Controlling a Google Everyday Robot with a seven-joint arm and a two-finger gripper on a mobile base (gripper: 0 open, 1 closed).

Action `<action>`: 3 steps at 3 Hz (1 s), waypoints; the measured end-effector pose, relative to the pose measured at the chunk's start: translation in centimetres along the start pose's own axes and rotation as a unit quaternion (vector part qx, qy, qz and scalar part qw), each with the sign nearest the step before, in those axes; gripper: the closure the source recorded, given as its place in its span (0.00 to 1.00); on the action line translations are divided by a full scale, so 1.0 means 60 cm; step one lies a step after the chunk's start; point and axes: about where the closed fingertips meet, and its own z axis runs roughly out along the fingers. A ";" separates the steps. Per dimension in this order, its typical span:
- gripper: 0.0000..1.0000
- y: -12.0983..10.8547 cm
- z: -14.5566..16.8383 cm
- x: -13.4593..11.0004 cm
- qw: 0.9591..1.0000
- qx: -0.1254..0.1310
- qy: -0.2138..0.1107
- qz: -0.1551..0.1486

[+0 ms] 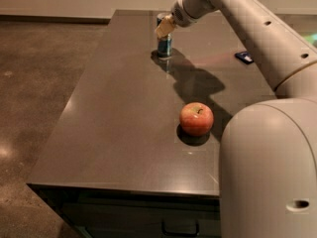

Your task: Pick redbull can

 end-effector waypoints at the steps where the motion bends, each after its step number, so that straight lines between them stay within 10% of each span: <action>1: 0.64 0.013 -0.013 -0.014 1.000 -0.015 -0.018 -0.007; 3: 1.00 0.055 -0.094 -0.057 0.995 -0.049 -0.058 -0.063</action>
Offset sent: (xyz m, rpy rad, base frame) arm -0.0463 0.0163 0.0624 0.0560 -0.1028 0.1773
